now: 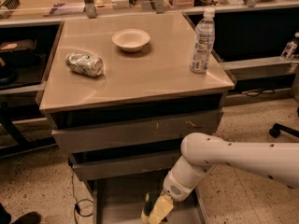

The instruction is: Place sponge into bottom drawer

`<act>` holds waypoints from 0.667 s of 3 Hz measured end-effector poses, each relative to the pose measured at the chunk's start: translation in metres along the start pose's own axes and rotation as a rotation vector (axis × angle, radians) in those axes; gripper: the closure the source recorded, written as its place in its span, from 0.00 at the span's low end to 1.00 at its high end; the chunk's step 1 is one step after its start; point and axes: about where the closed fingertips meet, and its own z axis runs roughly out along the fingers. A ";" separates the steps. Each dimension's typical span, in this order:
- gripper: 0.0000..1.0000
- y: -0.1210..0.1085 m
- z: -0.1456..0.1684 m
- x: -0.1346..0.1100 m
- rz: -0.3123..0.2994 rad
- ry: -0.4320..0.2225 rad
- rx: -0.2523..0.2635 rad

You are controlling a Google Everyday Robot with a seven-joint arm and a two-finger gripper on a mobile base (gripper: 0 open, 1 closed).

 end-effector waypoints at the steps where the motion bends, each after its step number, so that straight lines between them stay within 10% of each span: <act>1: 1.00 -0.016 0.050 0.027 0.120 -0.054 -0.063; 2: 1.00 -0.037 0.102 0.054 0.241 -0.122 -0.128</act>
Offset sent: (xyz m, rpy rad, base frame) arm -0.0238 -0.0281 -0.1693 0.1553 0.1964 -0.3776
